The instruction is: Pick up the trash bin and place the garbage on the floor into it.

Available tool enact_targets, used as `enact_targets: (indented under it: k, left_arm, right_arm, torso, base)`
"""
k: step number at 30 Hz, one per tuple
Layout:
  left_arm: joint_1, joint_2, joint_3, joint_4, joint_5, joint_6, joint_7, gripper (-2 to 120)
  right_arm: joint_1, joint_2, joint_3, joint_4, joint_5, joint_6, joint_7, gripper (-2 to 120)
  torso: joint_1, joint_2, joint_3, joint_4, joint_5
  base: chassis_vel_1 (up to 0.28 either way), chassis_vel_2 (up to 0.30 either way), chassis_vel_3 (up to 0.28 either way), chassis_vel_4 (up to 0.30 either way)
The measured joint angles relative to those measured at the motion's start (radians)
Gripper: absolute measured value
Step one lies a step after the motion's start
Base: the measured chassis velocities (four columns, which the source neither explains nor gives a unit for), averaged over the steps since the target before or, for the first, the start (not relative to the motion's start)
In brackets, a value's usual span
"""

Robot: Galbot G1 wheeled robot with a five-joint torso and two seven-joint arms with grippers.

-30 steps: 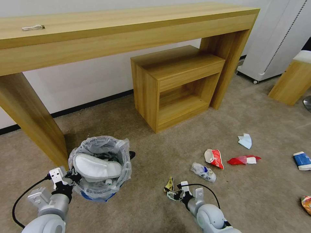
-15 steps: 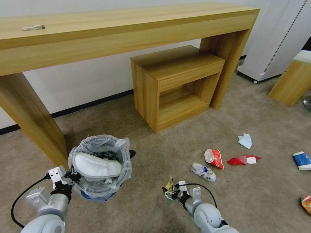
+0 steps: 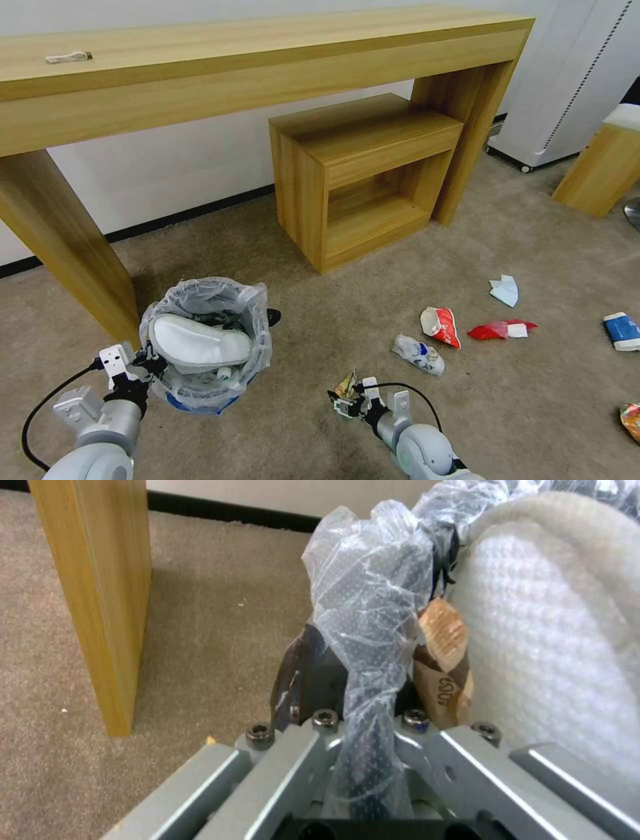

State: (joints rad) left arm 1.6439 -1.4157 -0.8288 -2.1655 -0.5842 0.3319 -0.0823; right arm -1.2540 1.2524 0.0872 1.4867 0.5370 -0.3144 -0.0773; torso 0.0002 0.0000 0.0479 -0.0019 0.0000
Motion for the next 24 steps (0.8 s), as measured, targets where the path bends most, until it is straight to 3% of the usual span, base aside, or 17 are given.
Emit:
enact_targets:
  k: [24]
  left_arm:
    - [-0.004, -0.006, 0.008, 0.013, 0.01, -0.007, 0.002, 1]
  right_arm:
    - [0.003, -0.013, 0.034, -0.004, -0.006, 0.004, 0.061, 78]
  torso:
    - [0.0, 0.0, 0.0, 0.0, 0.0]
  base:
    - [0.0, 0.0, 0.0, 0.0]
